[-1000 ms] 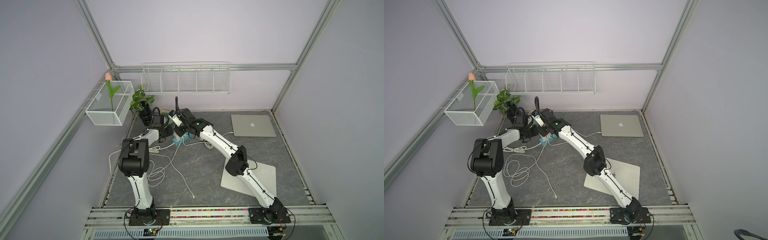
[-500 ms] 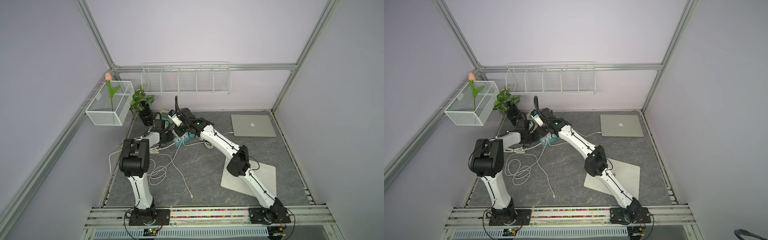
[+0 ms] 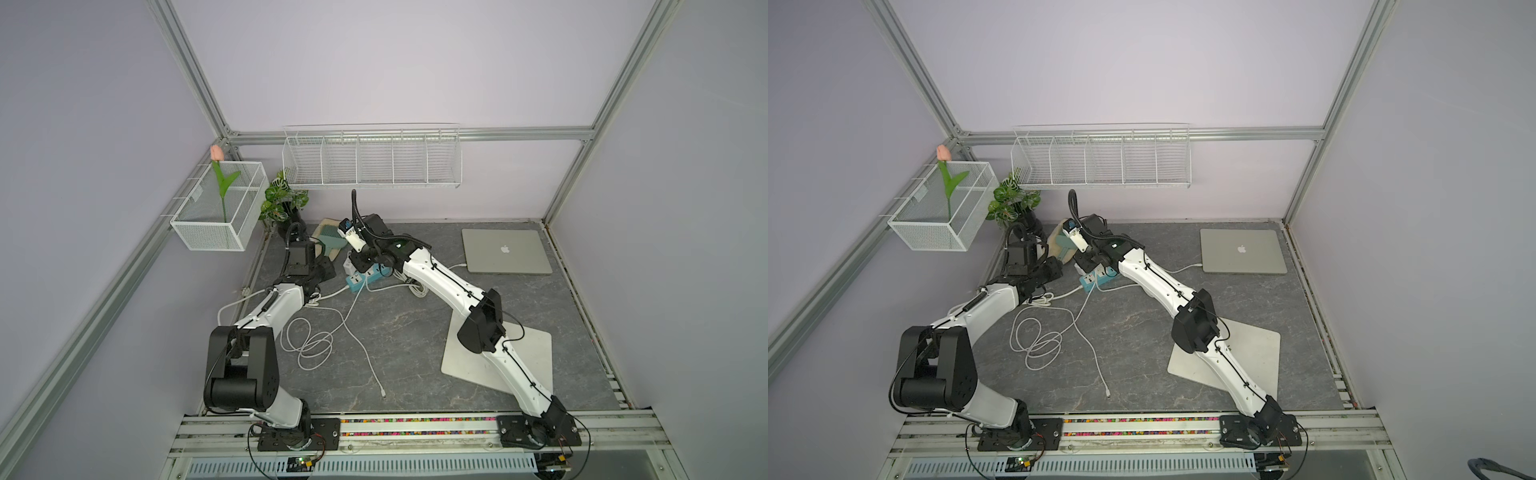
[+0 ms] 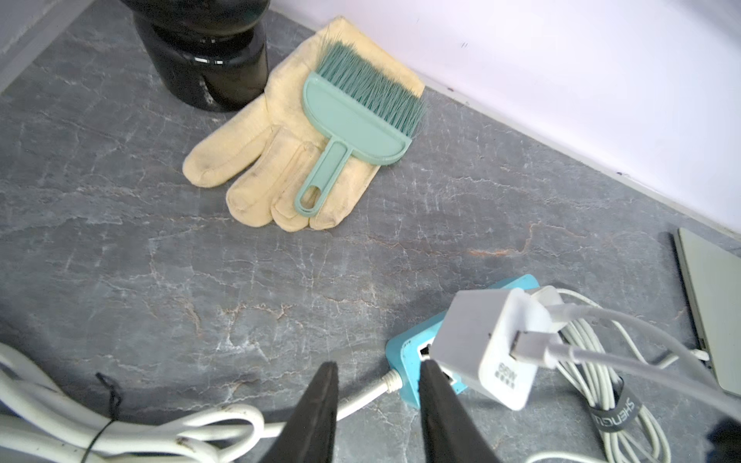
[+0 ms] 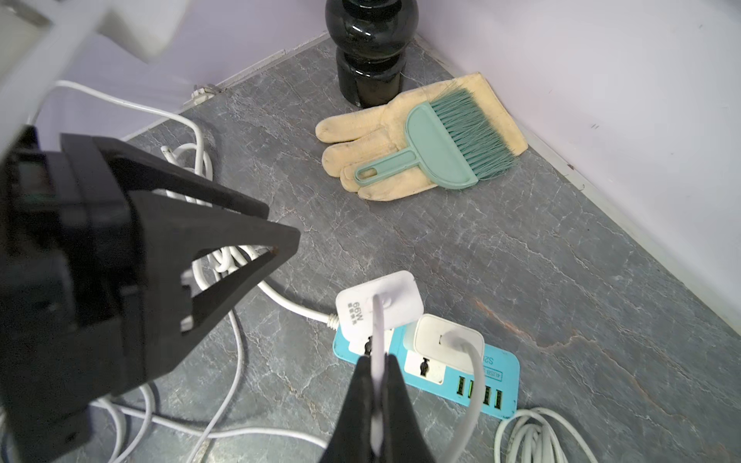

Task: Unplug the laptop charger
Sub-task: Remove the plug from the socket.

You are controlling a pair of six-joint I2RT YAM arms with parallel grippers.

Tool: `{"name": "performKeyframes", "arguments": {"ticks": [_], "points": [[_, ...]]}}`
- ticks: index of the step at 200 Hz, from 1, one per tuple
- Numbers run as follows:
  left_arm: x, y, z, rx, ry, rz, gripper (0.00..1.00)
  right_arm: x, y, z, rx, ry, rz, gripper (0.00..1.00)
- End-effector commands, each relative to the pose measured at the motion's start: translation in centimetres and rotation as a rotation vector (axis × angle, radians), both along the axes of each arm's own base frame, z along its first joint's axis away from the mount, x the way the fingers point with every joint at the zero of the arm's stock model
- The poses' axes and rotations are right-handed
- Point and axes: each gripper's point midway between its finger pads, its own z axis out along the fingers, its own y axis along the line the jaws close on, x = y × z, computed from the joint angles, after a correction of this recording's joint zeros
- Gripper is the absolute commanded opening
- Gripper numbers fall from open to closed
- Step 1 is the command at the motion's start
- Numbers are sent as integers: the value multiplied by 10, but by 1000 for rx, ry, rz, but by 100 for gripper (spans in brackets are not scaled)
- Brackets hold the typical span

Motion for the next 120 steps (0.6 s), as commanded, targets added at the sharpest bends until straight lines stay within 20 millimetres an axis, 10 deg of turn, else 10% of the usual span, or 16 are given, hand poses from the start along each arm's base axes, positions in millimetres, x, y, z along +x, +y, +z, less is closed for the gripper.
{"name": "performKeyframes", "arguments": {"ticks": [1,86,120], "points": [[-2,-4,10,-61,-73,0,40,-13,-5,41,37,-36,36,7],[-18,12,24,-81,-78,97,46,-32,-4,31,-21,-38,218,7],[-23,11,14,-61,-46,82,46,-11,-10,24,-72,-106,161,7]]}}
